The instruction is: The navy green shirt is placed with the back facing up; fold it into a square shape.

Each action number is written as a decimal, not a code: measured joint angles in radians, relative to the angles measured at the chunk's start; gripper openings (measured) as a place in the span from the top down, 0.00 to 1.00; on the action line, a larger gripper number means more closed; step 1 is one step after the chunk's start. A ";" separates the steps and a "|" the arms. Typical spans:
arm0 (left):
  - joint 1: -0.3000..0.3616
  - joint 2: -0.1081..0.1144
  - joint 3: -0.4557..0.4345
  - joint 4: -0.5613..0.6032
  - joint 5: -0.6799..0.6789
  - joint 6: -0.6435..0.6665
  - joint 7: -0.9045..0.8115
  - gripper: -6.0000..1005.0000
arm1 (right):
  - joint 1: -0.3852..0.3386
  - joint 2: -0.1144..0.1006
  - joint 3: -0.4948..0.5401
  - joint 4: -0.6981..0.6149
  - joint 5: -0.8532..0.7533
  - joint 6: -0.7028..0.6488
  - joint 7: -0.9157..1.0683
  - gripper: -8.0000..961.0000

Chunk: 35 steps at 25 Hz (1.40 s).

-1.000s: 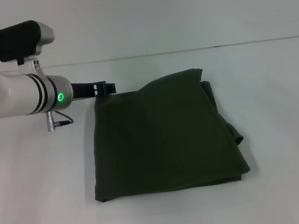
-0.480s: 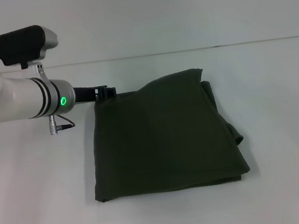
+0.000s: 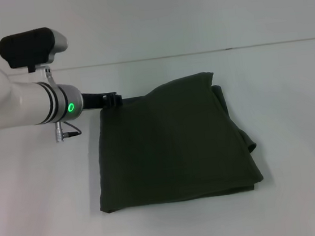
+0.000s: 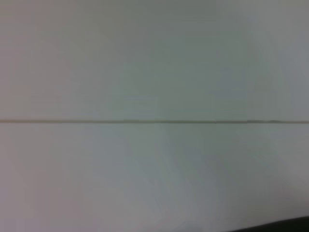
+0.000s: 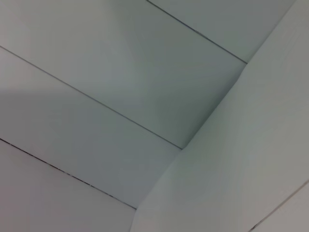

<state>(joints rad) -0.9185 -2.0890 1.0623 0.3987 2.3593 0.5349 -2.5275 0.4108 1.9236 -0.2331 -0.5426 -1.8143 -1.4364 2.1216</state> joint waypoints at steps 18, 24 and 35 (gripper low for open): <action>0.019 -0.006 0.014 0.045 -0.003 -0.005 -0.009 0.98 | 0.003 -0.001 0.000 0.005 0.006 0.001 0.003 0.05; 0.079 -0.006 -0.061 0.121 -0.008 0.021 -0.010 0.98 | 0.009 -0.006 0.001 0.014 0.006 0.006 0.003 0.05; 0.103 0.004 -0.130 0.112 -0.005 0.025 -0.002 0.98 | 0.025 -0.005 0.002 0.013 0.007 0.021 0.006 0.05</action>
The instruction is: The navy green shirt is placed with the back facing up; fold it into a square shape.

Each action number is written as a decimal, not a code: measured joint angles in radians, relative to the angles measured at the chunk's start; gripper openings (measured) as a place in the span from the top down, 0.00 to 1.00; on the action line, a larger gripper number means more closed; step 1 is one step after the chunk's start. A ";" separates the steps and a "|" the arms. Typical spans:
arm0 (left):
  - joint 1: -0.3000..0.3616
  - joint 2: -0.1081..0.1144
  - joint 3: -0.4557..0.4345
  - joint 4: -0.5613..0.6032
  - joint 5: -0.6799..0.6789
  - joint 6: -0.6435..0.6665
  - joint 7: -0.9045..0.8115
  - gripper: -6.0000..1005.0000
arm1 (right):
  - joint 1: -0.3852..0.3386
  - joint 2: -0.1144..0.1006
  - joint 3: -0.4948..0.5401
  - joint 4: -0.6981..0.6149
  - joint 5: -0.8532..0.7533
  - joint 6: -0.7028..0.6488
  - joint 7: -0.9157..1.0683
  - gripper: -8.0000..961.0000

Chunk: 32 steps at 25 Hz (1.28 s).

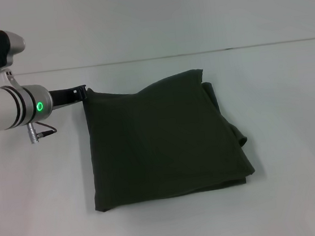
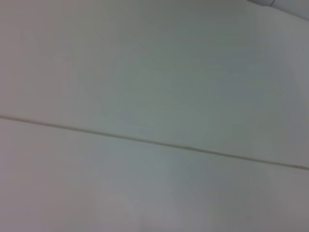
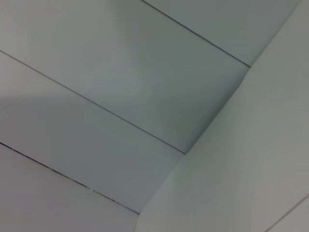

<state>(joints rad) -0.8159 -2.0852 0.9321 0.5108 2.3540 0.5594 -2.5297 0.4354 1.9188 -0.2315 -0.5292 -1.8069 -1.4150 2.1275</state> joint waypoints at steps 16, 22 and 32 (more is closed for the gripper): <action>0.177 -0.038 -0.052 0.310 -0.149 0.319 0.058 0.61 | 0.001 -0.013 -0.044 -0.013 -0.058 0.011 0.000 0.05; 0.211 0.064 -0.294 0.231 -0.269 0.955 0.311 0.38 | 0.009 -0.019 -0.205 -0.115 -0.182 -0.060 -0.120 0.05; 0.274 0.032 -0.304 0.217 -0.280 0.964 0.795 0.17 | 0.076 0.148 -0.262 -0.214 -0.194 -0.040 -0.615 0.05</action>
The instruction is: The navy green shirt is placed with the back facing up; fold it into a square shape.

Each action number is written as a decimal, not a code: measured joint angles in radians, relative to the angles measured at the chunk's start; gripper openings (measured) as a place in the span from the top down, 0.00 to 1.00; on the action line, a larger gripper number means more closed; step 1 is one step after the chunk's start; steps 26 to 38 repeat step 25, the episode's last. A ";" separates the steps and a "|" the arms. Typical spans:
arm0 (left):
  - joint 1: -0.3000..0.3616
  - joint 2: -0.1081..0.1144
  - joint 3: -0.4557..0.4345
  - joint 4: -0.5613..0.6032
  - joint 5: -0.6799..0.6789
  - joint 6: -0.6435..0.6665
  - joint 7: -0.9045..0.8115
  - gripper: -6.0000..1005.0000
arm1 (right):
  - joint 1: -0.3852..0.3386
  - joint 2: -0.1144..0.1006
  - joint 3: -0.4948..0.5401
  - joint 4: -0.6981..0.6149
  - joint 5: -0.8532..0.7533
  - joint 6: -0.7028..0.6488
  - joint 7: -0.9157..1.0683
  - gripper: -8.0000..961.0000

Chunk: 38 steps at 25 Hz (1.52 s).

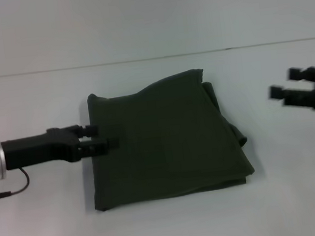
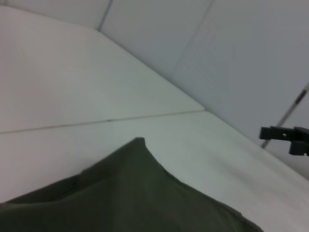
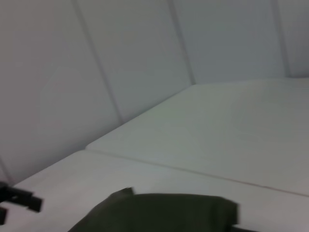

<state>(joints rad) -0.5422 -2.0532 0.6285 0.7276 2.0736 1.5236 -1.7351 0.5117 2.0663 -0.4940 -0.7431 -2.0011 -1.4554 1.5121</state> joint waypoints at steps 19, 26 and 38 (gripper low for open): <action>-0.019 -0.030 0.141 0.054 -0.001 -0.063 0.046 0.13 | 0.028 0.023 -0.262 0.015 -0.009 0.005 -0.077 0.05; -0.026 -0.032 0.155 0.058 -0.001 -0.045 0.016 0.13 | 0.039 0.024 -0.286 0.016 -0.003 -0.005 -0.074 0.05; -0.026 -0.032 0.155 0.058 -0.001 -0.045 0.016 0.13 | 0.039 0.024 -0.286 0.016 -0.003 -0.005 -0.074 0.05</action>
